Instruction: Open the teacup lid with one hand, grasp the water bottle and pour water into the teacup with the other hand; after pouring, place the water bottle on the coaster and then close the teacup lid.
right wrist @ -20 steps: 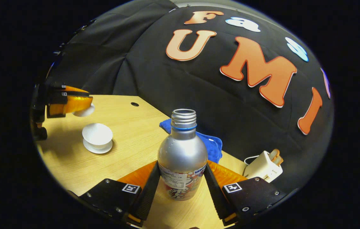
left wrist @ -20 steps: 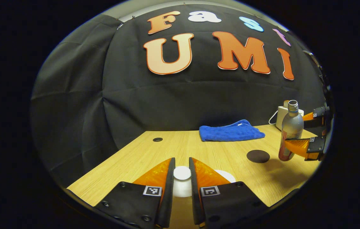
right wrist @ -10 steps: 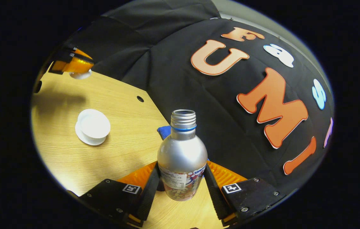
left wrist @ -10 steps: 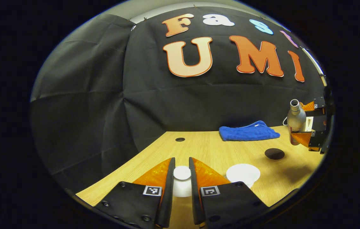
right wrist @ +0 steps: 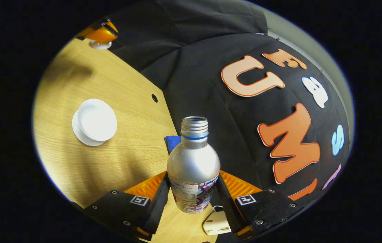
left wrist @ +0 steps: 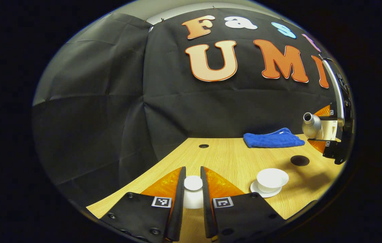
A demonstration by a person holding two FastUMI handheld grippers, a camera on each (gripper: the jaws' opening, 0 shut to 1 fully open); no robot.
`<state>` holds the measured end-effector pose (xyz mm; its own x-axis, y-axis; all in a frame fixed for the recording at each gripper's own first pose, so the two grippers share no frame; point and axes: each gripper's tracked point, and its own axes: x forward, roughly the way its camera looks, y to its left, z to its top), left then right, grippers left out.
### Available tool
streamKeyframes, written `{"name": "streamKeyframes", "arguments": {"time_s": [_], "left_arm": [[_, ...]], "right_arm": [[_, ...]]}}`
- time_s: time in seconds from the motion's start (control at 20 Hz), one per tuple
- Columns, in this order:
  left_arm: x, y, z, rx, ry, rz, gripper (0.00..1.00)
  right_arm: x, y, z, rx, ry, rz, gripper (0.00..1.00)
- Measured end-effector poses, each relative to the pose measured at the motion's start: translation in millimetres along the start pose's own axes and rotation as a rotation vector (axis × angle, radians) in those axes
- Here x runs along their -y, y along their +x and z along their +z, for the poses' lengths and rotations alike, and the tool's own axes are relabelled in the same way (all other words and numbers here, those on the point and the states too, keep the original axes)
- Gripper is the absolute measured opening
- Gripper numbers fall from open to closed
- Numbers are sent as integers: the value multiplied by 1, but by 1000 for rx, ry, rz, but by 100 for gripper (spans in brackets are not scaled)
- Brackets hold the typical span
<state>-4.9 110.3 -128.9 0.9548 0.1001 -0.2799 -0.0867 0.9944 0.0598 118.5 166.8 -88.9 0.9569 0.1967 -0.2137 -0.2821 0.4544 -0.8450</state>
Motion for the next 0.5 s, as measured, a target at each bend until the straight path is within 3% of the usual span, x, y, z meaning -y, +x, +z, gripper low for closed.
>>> {"name": "streamKeyframes", "arguments": {"time_s": [0.5], "left_arm": [[-23, -6, -13, -14, -9, 31, 31]], "right_arm": [[-1, 15, 22, 51, -199, -98, 82]]}}
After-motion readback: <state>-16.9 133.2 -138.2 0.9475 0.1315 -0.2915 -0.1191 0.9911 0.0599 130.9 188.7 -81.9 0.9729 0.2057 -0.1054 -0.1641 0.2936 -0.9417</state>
